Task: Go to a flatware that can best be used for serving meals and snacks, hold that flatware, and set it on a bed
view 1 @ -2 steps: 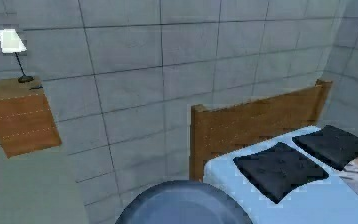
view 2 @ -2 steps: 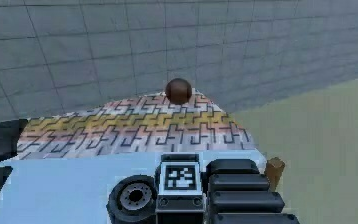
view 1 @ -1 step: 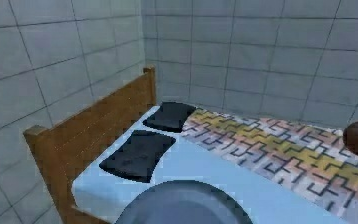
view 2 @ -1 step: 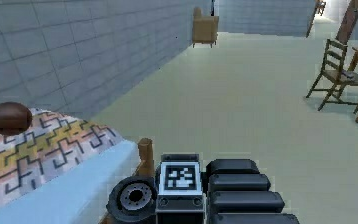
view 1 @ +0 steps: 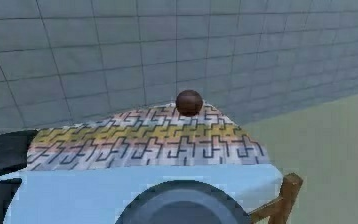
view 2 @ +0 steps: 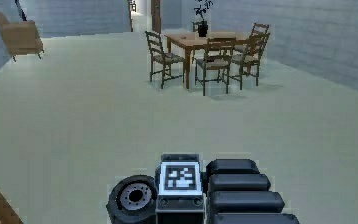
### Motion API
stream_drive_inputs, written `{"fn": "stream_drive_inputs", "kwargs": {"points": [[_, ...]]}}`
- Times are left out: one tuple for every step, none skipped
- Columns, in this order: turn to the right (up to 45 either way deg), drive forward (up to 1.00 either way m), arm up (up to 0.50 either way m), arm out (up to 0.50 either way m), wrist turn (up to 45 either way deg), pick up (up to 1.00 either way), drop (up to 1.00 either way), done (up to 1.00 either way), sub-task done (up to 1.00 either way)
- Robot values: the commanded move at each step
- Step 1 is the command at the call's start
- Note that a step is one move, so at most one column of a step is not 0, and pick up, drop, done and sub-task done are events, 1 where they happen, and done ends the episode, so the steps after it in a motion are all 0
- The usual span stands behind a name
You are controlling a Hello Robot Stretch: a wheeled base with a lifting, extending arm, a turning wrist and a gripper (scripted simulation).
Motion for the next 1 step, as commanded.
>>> {"fn": "stream_drive_inputs", "kwargs": {"points": [[45.0,0.0,0.0,0.0,0.0,0.0,0.0,0.0,0.0]]}}
